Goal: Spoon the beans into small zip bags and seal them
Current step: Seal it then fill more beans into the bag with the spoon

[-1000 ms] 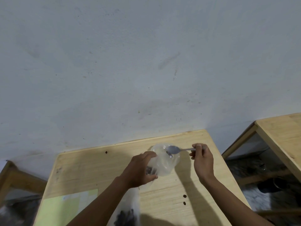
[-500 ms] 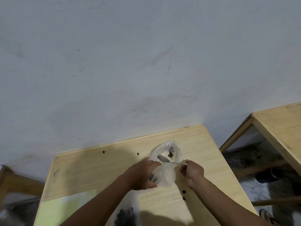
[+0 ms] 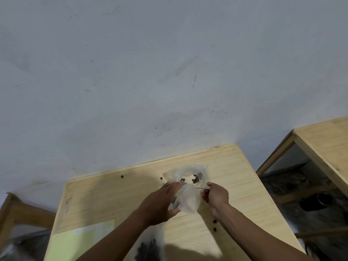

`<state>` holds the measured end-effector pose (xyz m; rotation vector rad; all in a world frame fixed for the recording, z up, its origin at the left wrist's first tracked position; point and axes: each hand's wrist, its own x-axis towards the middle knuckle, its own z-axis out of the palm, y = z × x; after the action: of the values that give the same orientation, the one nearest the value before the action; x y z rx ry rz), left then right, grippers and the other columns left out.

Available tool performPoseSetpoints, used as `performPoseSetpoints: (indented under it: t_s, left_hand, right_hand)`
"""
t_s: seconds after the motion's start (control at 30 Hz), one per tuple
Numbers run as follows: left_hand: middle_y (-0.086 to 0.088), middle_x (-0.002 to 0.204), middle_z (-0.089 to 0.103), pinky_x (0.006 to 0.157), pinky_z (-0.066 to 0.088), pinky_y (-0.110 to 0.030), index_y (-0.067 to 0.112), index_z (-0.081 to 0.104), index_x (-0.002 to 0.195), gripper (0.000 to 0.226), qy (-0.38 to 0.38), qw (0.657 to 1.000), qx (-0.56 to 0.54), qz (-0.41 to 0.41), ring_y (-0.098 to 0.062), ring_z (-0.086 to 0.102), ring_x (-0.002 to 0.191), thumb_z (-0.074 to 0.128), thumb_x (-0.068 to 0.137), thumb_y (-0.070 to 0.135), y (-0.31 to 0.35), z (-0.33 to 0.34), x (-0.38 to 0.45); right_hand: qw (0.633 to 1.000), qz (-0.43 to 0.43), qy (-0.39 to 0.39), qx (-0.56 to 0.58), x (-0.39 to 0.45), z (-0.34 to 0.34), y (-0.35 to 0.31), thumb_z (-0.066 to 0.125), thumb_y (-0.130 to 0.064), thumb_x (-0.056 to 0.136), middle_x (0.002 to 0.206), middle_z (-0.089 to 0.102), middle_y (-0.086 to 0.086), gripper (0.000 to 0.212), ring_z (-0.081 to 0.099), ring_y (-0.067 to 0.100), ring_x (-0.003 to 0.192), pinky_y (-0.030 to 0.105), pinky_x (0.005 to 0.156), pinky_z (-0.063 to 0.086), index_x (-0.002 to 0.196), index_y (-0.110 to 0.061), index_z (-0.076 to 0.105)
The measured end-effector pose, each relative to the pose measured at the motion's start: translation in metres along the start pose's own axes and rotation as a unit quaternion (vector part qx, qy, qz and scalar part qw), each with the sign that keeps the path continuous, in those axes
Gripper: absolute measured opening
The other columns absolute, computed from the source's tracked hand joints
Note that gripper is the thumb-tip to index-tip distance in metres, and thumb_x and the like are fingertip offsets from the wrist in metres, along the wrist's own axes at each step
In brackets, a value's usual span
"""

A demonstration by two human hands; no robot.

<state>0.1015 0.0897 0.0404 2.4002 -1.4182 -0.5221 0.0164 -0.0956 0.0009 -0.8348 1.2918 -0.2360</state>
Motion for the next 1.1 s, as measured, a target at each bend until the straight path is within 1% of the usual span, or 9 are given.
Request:
performPoseSetpoints:
  t_s: [0.23, 0.37, 0.47, 0.6, 0.67, 0.77, 0.87, 1.0, 1.1]
  left_hand:
    - [0.007, 0.151, 0.036, 0.089, 0.05, -0.031, 0.026, 0.028, 0.147, 0.07, 0.015, 1.0, 0.027, -0.006, -0.016, 0.04, 0.136, 0.055, 0.087, 0.049, -0.008, 0.006, -0.005]
    - [0.006, 0.142, 0.045, 0.086, 0.052, -0.032, 0.027, 0.028, 0.145, 0.069, -0.009, 0.998, 0.05, -0.029, -0.018, 0.047, 0.126, 0.054, 0.086, 0.052, -0.012, 0.013, -0.006]
    - [0.007, 0.137, 0.048, 0.085, 0.052, -0.033, 0.029, 0.029, 0.142, 0.067, -0.023, 0.998, 0.048, -0.036, -0.018, 0.049, 0.123, 0.055, 0.085, 0.052, -0.01, 0.018, -0.003]
    - [0.007, 0.133, 0.053, 0.087, 0.05, -0.026, 0.028, 0.032, 0.142, 0.066, -0.019, 0.999, 0.017, -0.038, -0.006, 0.054, 0.103, 0.057, 0.085, 0.052, -0.001, 0.018, 0.003]
    - [0.007, 0.131, 0.055, 0.086, 0.051, -0.022, 0.028, 0.033, 0.142, 0.07, -0.014, 0.999, -0.001, -0.047, -0.001, 0.052, 0.092, 0.06, 0.083, 0.054, 0.004, 0.015, 0.006]
    - [0.005, 0.144, 0.047, 0.096, 0.041, -0.02, 0.026, 0.034, 0.144, 0.077, 0.0, 0.999, 0.001, -0.044, -0.008, 0.053, 0.114, 0.064, 0.079, 0.056, 0.005, 0.013, 0.01]
    - [0.003, 0.159, 0.026, 0.109, 0.03, -0.026, 0.023, 0.033, 0.145, 0.081, -0.004, 0.999, 0.008, -0.041, -0.013, 0.036, 0.138, 0.066, 0.078, 0.054, 0.005, 0.015, 0.017]
    - [0.0, 0.16, 0.02, 0.111, 0.03, -0.032, 0.022, 0.032, 0.146, 0.083, -0.006, 0.998, 0.008, -0.063, -0.014, 0.032, 0.141, 0.065, 0.077, 0.056, 0.006, 0.019, 0.024]
    - [-0.001, 0.16, 0.021, 0.112, 0.03, -0.034, 0.021, 0.032, 0.146, 0.084, 0.004, 0.996, -0.01, -0.092, -0.016, 0.033, 0.141, 0.066, 0.078, 0.057, 0.006, 0.019, 0.028]
  right_hand:
    - [0.993, 0.04, 0.064, 0.086, 0.002, -0.001, 0.002, 0.043, 0.003, 0.094, 0.073, 0.055, 0.017, 0.024, 0.047, 0.022, 0.054, 0.032, 0.05, 0.042, 0.097, 0.002, 0.067]
    - [0.984, 0.007, 0.105, 0.141, 0.007, -0.003, 0.004, 0.04, -0.007, 0.099, 0.099, 0.064, 0.018, 0.027, 0.054, 0.021, 0.061, 0.03, 0.056, 0.046, 0.111, -0.009, 0.064]
    - [0.976, -0.033, 0.107, 0.188, 0.008, -0.004, 0.0, 0.037, -0.01, 0.102, 0.112, 0.065, 0.015, 0.029, 0.057, 0.019, 0.066, 0.027, 0.063, 0.05, 0.118, -0.008, 0.061]
    - [0.975, -0.086, 0.08, 0.191, 0.007, -0.008, -0.004, 0.039, -0.015, 0.105, 0.091, 0.065, 0.011, 0.03, 0.06, 0.017, 0.07, 0.024, 0.072, 0.055, 0.123, -0.007, 0.061]
    - [0.978, -0.101, 0.052, 0.173, 0.01, -0.013, -0.004, 0.038, -0.014, 0.105, 0.083, 0.062, 0.009, 0.029, 0.059, 0.016, 0.071, 0.018, 0.065, 0.056, 0.12, -0.006, 0.061]
    - [0.984, -0.117, 0.015, 0.136, 0.013, -0.017, -0.002, 0.037, -0.011, 0.105, 0.082, 0.059, 0.013, 0.029, 0.057, 0.019, 0.068, 0.014, 0.056, 0.054, 0.116, 0.003, 0.06]
    - [0.984, -0.132, -0.013, 0.12, 0.012, -0.022, -0.003, 0.034, -0.006, 0.104, 0.077, 0.052, 0.016, 0.028, 0.051, 0.023, 0.065, 0.015, 0.051, 0.052, 0.11, 0.009, 0.057]
    - [0.984, -0.154, -0.047, 0.073, 0.005, -0.029, -0.007, 0.033, -0.009, 0.105, 0.073, 0.052, 0.016, 0.029, 0.05, 0.022, 0.063, 0.023, 0.058, 0.052, 0.099, 0.003, 0.058]
    - [0.982, -0.179, -0.034, 0.04, 0.005, -0.034, -0.015, 0.035, -0.018, 0.105, 0.073, 0.058, 0.014, 0.035, 0.055, 0.021, 0.065, 0.029, 0.069, 0.052, 0.099, 0.002, 0.063]
